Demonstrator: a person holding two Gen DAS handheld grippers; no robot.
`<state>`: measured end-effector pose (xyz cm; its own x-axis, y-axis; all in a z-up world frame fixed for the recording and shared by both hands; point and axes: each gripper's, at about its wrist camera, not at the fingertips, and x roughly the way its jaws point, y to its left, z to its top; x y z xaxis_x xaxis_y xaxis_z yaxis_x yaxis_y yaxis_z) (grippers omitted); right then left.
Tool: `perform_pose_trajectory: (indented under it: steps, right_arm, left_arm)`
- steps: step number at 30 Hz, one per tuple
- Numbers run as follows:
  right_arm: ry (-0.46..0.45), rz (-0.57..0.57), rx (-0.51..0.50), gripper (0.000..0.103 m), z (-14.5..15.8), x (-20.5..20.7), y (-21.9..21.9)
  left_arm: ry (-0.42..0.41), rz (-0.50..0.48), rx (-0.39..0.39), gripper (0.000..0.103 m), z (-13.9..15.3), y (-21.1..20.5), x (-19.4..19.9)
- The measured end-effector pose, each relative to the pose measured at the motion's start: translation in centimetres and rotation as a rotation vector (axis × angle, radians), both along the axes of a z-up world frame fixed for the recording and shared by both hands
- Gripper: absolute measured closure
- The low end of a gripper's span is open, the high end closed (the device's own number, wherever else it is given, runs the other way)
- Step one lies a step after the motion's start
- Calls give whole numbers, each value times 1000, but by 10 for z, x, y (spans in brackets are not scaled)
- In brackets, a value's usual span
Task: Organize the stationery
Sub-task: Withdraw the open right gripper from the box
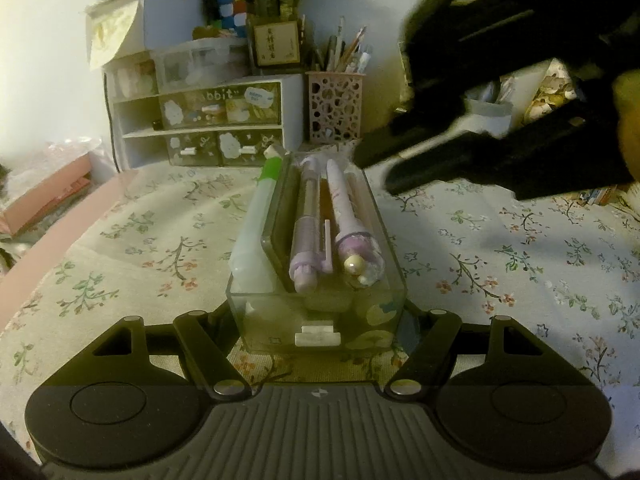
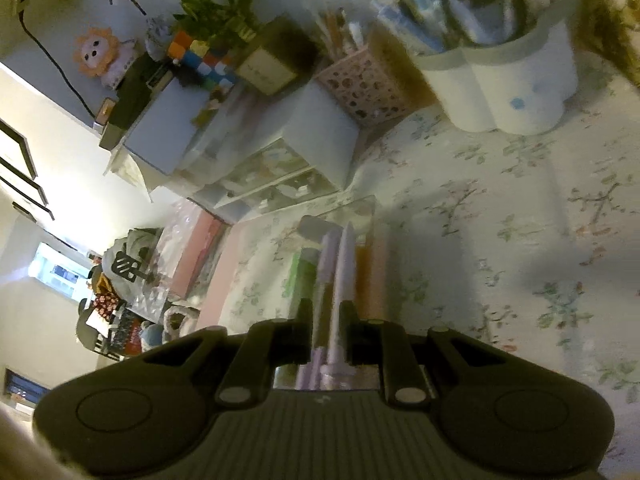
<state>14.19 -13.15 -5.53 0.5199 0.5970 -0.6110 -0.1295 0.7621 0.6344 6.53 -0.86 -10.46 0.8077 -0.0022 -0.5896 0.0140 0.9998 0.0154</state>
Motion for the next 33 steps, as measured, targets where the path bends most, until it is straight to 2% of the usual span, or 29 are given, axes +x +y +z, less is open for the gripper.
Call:
perform_pose_trajectory:
  steps: [4, 11, 17, 28, 33]
  right_arm:
    - [-14, -32, -25, 81, -5, -5, -17]
    - [-12, -71, -2, 80, -18, -13, -41]
    - [-5, -75, 18, 80, -32, -15, -47]
    - [-18, -89, 3, 72, -37, -19, -49]
    - [-17, -101, 1, 68, -35, -23, -50]
  left_arm:
    - [47, -3, -3, 31, 5, -1, 13]
    - [107, -31, -5, 31, 9, 2, 42]
    - [128, -59, -2, 31, 9, 6, 63]
    - [70, -62, 3, 30, 4, 4, 61]
    - [76, -62, 2, 30, 5, 4, 62]
